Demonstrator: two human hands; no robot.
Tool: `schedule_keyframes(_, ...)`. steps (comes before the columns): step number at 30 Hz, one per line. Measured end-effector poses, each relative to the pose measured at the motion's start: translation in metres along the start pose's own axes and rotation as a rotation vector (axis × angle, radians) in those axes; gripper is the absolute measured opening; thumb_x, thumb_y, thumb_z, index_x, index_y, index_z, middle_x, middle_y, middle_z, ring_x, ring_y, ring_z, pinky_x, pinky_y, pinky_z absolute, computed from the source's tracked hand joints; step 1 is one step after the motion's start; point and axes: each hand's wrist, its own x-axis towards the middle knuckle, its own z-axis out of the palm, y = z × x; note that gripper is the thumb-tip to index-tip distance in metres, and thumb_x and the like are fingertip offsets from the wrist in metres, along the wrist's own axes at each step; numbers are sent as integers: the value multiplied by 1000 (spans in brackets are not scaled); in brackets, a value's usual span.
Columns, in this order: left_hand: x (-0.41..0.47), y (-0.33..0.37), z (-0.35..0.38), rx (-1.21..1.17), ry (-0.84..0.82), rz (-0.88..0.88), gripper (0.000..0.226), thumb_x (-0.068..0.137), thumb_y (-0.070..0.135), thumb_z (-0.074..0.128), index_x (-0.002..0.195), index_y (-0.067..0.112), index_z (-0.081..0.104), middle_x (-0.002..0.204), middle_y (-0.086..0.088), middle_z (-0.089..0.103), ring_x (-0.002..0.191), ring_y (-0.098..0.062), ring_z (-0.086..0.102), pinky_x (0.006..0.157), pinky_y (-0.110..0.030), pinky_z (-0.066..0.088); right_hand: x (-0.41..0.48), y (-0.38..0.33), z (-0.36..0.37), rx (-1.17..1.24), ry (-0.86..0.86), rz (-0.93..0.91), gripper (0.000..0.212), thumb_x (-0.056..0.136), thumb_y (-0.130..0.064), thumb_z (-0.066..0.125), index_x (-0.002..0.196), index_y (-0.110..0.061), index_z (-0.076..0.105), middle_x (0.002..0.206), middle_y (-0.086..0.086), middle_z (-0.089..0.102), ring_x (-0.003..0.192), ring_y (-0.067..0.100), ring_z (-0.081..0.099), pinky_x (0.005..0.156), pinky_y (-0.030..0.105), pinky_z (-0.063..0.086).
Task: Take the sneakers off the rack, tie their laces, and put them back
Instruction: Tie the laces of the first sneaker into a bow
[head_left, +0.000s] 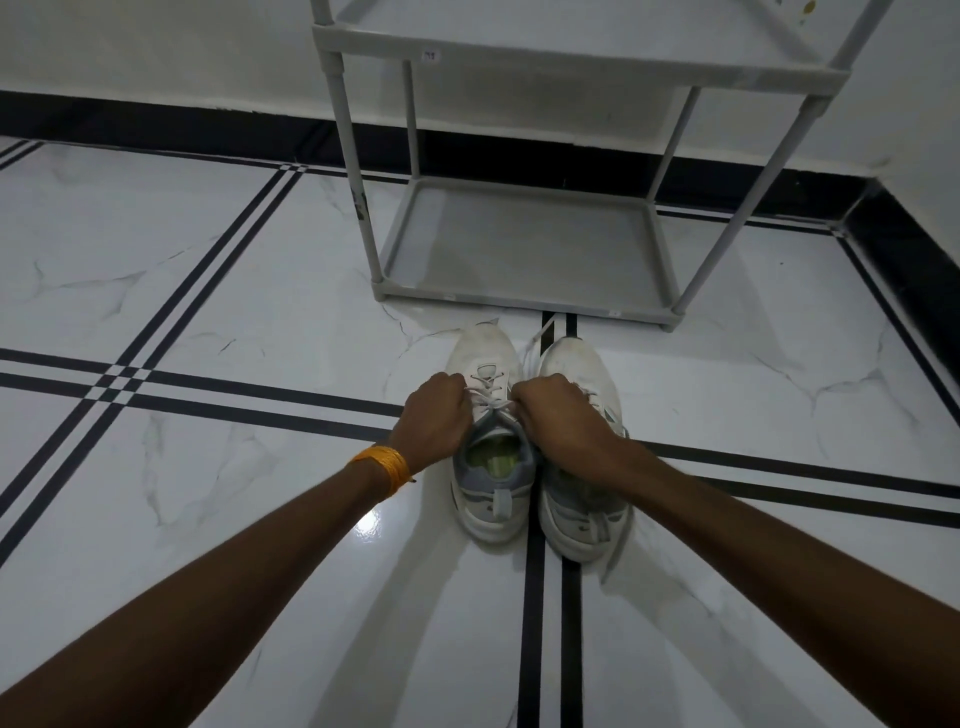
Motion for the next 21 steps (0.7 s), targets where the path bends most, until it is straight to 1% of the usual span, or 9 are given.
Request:
schedule_keyframes(1,1,2,-1,-13,-25,-28,29,101,25,45,109,0,57,110,-19,63,95,-30,59,88,-37,50,-1,-1,1,5,15,-3,16,88,-10,54,79,-5,66,78,14,68,70,26,63,60,32,45)
schedule_keyframes(3,2,9,-5,-49,-17,-39,35,101,33,44,117,4,53,109,-15,64,95,-28,61,82,-30,48,-2,-1,1,18,35,-6,18,90,-8,53,74,-8,61,77,16,68,67,26,60,59,29,37)
schedule_keyframes(5,6,14,-8,-66,23,-61,34,101,38,42,113,8,54,85,-8,64,75,-23,60,70,-29,48,-3,-3,0,-16,30,-27,15,88,-7,56,74,-11,58,80,17,68,68,26,61,59,29,35)
schedule_keyframes(7,11,14,-7,-93,72,-200,42,96,45,47,77,10,61,57,0,52,55,-17,49,58,-26,38,-5,-6,-2,-122,-4,-55,3,83,-6,63,85,-8,62,89,17,68,79,30,65,62,30,36)
schedule_keyframes(8,13,12,-5,-147,125,-279,46,91,46,54,60,12,56,50,1,48,51,-16,46,55,-24,34,-6,-7,-3,-175,-20,-59,12,80,-7,66,92,-6,62,95,17,67,83,31,66,64,32,39)
schedule_keyframes(9,13,11,-3,-148,158,-314,46,86,45,59,52,15,52,47,2,46,50,-15,45,52,-22,31,-9,-8,-3,-216,-34,-72,19,80,-8,68,97,-6,62,98,17,67,86,32,66,67,34,43)
schedule_keyframes(15,9,16,-2,-59,192,-275,38,84,27,61,52,12,49,44,1,38,47,-15,39,48,-20,26,-20,-14,-6,-367,-39,-104,18,91,-5,54,109,-4,58,107,17,66,93,33,66,77,39,49)
schedule_keyframes(18,8,14,0,-42,193,-265,36,86,25,60,54,11,50,45,1,37,47,-14,37,48,-19,25,-18,-17,-8,-378,-60,-86,18,90,-4,54,107,-4,57,106,18,66,93,35,65,74,39,47)
schedule_keyframes(21,7,10,-2,-46,188,-273,34,88,27,59,59,9,55,49,-1,44,48,-12,40,50,-18,25,-17,-18,-3,-344,-63,-77,16,88,-6,59,104,-3,58,102,19,66,89,35,65,68,37,44)
